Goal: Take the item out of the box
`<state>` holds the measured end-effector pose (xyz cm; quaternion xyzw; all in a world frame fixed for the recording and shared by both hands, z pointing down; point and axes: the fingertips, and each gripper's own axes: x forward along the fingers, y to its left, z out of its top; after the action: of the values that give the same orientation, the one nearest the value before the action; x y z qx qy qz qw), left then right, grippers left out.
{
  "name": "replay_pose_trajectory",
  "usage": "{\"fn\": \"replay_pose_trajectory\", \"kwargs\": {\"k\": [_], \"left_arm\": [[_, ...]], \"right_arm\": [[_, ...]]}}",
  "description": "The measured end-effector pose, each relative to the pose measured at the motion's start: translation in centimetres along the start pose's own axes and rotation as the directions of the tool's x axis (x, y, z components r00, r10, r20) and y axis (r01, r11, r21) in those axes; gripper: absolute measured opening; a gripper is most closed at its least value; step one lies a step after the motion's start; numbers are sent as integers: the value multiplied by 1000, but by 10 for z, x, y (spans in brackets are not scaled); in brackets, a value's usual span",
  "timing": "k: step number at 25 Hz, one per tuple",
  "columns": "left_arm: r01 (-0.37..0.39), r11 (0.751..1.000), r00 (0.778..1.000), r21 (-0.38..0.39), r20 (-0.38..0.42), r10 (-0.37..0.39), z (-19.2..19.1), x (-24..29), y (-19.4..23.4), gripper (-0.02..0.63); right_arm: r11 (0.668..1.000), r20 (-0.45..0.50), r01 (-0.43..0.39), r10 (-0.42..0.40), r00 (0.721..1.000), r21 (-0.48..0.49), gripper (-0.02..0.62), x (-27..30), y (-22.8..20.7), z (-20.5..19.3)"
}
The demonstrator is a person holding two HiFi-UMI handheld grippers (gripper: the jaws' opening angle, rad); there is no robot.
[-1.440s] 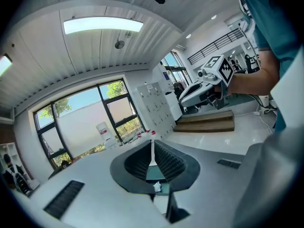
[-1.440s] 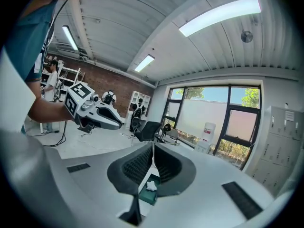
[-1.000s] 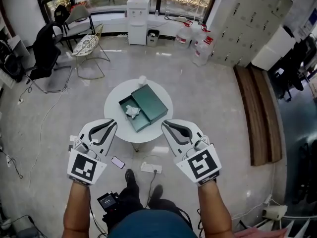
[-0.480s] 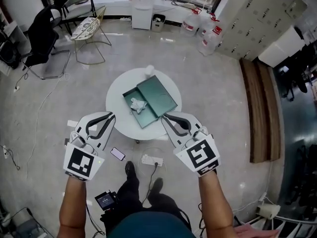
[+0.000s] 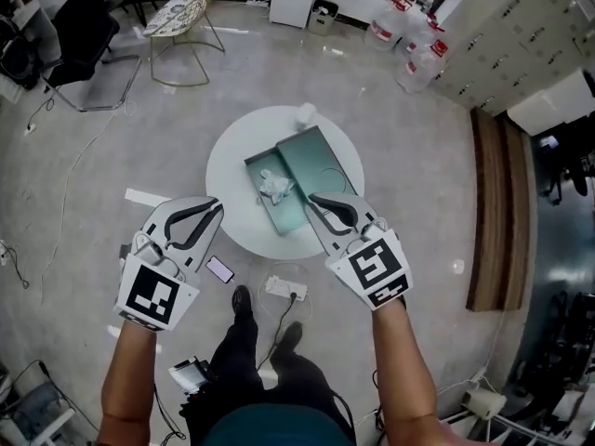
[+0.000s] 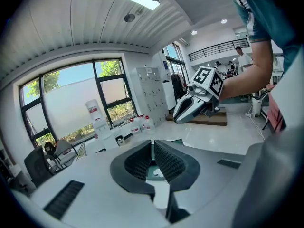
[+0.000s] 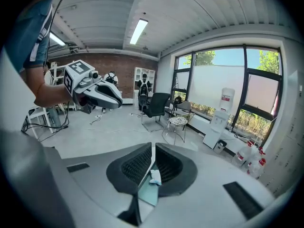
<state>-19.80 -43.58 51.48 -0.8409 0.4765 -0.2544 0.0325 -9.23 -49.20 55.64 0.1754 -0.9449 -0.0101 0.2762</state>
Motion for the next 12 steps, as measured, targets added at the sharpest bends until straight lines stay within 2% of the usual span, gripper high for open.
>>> {"fn": "replay_pose_trajectory", "kwargs": {"k": [6,12], "left_arm": [[12,999,999,-38,-38,-13,-51,27,15,37],[30,997,997,-64,-65,-34,-100,52,25,37]], "right_arm": [[998,-81,-56,56,995,-3,41,69,-8,-45],[992,-170,-123,118,978,-14,41,135,-9,-96]]}}
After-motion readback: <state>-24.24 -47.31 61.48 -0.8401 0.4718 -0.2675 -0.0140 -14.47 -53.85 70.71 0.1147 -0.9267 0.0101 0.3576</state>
